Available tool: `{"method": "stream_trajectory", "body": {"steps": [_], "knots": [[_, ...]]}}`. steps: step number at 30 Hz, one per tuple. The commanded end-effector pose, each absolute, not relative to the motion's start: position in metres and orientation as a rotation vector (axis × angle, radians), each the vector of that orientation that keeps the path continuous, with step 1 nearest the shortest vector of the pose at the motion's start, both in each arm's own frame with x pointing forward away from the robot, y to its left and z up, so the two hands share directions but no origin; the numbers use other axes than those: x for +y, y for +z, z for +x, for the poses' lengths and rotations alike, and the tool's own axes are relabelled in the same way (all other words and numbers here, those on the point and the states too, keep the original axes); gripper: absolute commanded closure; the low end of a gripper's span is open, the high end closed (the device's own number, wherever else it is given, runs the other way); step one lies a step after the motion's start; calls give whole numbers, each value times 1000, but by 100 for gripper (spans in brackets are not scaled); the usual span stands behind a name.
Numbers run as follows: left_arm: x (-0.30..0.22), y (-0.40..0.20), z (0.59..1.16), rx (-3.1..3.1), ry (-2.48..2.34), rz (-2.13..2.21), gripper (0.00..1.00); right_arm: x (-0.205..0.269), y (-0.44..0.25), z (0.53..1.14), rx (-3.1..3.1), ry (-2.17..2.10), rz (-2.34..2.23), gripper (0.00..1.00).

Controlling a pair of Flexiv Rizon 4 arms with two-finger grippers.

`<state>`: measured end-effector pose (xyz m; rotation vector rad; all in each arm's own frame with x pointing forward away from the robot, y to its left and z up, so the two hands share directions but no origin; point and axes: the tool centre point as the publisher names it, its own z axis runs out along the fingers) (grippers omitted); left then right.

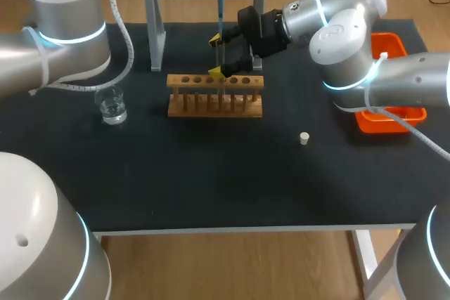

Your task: Invert the test tube, pick up the pipette, mount the tip to pipette, aspirate from beaker and dispense into the tube, eject the tip, return the pipette, and cap with the stopper.

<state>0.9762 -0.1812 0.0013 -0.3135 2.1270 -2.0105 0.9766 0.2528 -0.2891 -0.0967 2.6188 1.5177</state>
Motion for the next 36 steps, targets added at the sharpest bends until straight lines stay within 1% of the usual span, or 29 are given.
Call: {"method": "stream_trajectory", "body": {"steps": [1, 36], "knots": [[-181, 0, 978, 2136, -2014, -313, 100, 252, -288, 977, 2625, 1514, -100, 0], [-183, -21, 980, 2150, -2051, -345, 100, 252, -288, 977, 2625, 1514, -100, 0]]}}
